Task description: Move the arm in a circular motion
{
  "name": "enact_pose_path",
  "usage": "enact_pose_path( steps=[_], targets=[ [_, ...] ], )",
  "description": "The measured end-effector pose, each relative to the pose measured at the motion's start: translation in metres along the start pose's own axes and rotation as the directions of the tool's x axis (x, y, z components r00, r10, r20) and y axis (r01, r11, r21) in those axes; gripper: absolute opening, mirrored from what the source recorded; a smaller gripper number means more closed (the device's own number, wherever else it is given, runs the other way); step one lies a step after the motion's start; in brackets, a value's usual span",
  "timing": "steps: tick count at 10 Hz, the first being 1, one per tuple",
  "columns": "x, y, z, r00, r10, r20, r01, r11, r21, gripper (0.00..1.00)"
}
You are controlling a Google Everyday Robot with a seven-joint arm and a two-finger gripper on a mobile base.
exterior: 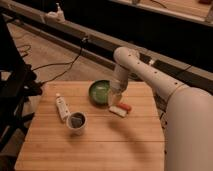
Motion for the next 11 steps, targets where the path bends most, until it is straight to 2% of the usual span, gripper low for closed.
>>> enact_pose_path(
  steps=[2, 4, 6, 7, 9, 10, 11],
  targets=[
    [-0.001, 0.026, 0.002, 0.998, 0.043, 0.045, -0.042, 0.999, -0.013, 0.0],
    [0.022, 0.053, -0.006, 0.989, 0.137, 0.051, -0.137, 0.991, 0.001, 0.0],
    [0.062, 0.069, -0.02, 0.973, 0.232, 0.008, -0.232, 0.972, 0.04, 0.0],
    [0.087, 0.072, -0.03, 0.96, 0.279, -0.031, -0.276, 0.959, 0.064, 0.0],
    [0.119, 0.062, -0.044, 0.943, 0.32, -0.092, -0.311, 0.945, 0.098, 0.0],
    [0.127, 0.047, -0.048, 0.941, 0.317, -0.115, -0.305, 0.946, 0.11, 0.0],
    [0.126, 0.031, -0.05, 0.946, 0.301, -0.123, -0.288, 0.951, 0.113, 0.0]
  ],
)
